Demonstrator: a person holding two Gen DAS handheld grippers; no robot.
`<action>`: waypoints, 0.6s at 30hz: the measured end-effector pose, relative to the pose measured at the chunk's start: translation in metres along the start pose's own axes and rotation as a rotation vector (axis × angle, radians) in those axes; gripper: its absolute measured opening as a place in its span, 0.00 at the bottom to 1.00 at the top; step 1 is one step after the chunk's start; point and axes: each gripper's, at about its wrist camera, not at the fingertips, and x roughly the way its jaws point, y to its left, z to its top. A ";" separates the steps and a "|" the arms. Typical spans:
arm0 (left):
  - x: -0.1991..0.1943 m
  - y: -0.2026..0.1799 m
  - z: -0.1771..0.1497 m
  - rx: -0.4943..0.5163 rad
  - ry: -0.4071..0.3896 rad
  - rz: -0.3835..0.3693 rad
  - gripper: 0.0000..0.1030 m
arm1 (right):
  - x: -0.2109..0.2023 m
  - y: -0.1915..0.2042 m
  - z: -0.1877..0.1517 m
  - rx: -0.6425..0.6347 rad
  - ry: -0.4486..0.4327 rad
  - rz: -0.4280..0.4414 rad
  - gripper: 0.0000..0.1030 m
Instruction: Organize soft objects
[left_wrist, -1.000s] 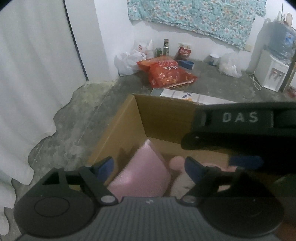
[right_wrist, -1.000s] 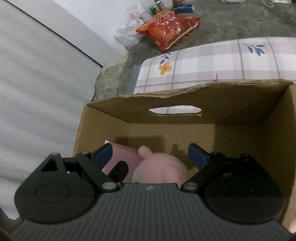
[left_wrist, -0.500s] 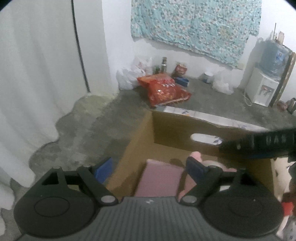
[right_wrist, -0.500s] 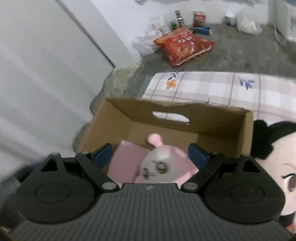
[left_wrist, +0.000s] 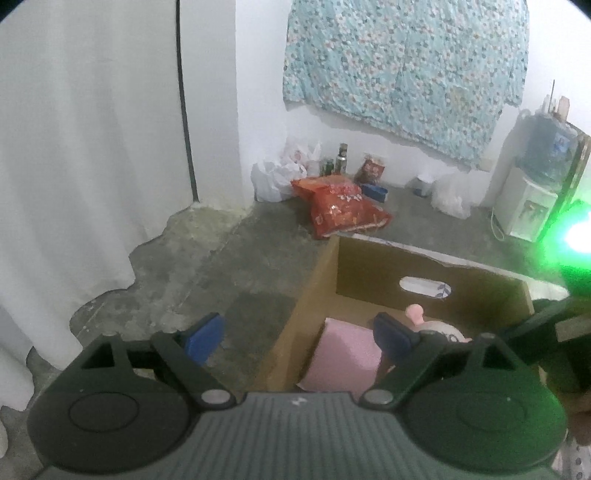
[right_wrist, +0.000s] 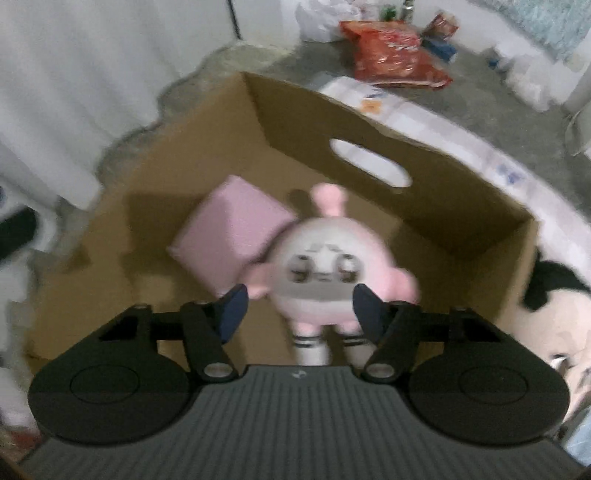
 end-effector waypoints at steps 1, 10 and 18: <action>0.000 0.002 0.000 -0.002 -0.006 0.004 0.87 | -0.002 0.002 0.001 0.019 0.005 0.045 0.52; 0.006 0.025 -0.006 -0.051 0.011 0.016 0.87 | 0.067 0.049 0.007 -0.014 0.172 0.269 0.45; 0.014 0.034 -0.011 -0.067 0.033 0.000 0.87 | 0.093 0.026 0.029 0.136 0.055 0.268 0.46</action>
